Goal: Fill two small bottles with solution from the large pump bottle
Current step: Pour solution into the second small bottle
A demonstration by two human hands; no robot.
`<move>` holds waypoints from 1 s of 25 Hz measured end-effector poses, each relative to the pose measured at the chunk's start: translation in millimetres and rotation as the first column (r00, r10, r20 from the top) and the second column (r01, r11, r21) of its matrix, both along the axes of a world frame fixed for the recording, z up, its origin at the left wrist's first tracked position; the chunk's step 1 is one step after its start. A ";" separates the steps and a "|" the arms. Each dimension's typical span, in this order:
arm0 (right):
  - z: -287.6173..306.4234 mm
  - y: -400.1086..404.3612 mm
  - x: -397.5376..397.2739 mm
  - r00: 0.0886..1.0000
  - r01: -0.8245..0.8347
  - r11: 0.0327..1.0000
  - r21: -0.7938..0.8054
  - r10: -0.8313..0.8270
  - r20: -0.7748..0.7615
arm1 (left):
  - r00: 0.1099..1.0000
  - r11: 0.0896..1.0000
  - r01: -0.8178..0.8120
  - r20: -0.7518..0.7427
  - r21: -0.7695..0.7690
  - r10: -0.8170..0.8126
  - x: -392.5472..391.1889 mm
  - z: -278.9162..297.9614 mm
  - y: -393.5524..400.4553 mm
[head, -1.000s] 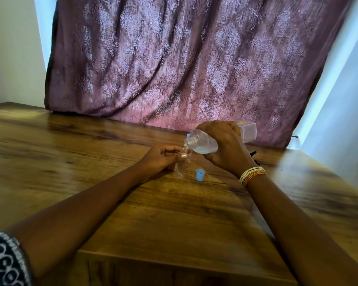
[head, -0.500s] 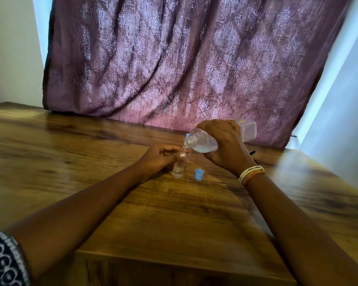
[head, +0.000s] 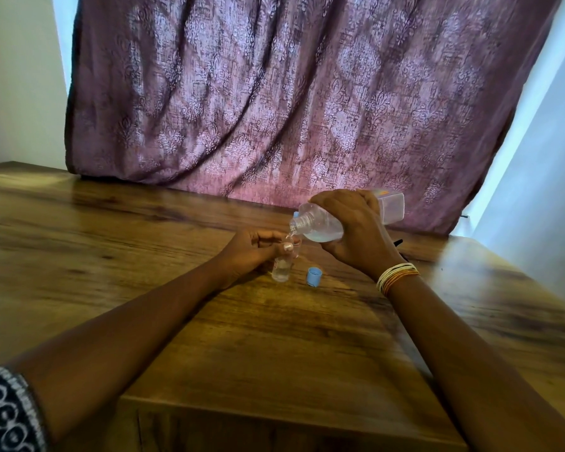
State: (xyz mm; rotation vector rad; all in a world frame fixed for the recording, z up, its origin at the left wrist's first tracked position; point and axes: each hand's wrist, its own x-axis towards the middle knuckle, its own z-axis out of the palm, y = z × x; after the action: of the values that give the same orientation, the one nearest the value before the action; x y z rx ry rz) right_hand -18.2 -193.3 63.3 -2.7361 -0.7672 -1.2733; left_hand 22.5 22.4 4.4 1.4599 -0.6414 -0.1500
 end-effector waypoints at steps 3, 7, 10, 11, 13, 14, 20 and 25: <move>0.5 -0.3 -0.1 1.000 0.000 1.000 0.002 0.000 0.006 | 1.000 1.000 -0.002 0.021 0.006 0.001 0.4 0.4 0.0; 0.2 0.2 -0.6 1.000 0.001 1.000 0.003 -0.001 0.020 | 0.999 1.000 0.016 0.031 0.000 -0.016 1.6 -0.1 0.2; 1.0 0.0 -1.4 1.000 0.007 1.000 -0.006 -0.007 0.024 | 0.999 1.000 0.027 0.038 0.004 -0.027 2.3 -0.2 0.2; 1.3 0.0 -1.6 1.000 0.007 1.000 -0.007 -0.007 0.024 | 0.999 1.000 0.030 0.037 -0.001 -0.030 1.7 0.1 0.1; 1.4 0.7 -1.9 1.000 0.009 1.000 -0.010 -0.008 0.026 | 0.999 1.000 0.027 0.028 -0.013 -0.027 1.6 0.0 0.2; 1.4 0.9 -1.9 1.000 0.009 1.000 -0.011 -0.009 0.027 | 1.000 1.000 0.017 0.020 -0.013 -0.016 1.9 -0.1 0.3; 2.0 1.2 -1.0 1.000 0.015 1.000 -0.009 -0.015 0.023 | 1.000 1.000 0.016 0.008 -0.010 -0.016 1.6 0.7 0.8; 1.0 1.1 -0.2 1.000 0.021 1.000 -0.014 -0.020 0.017 | 1.000 1.000 0.022 0.017 -0.016 -0.021 1.2 0.4 1.5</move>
State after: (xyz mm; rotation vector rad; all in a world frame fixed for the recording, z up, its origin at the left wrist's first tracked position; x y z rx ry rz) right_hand -18.4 -192.2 64.4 -2.7548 -0.7542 -1.3011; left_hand 23.7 23.9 4.8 1.4399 -0.6707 -0.1490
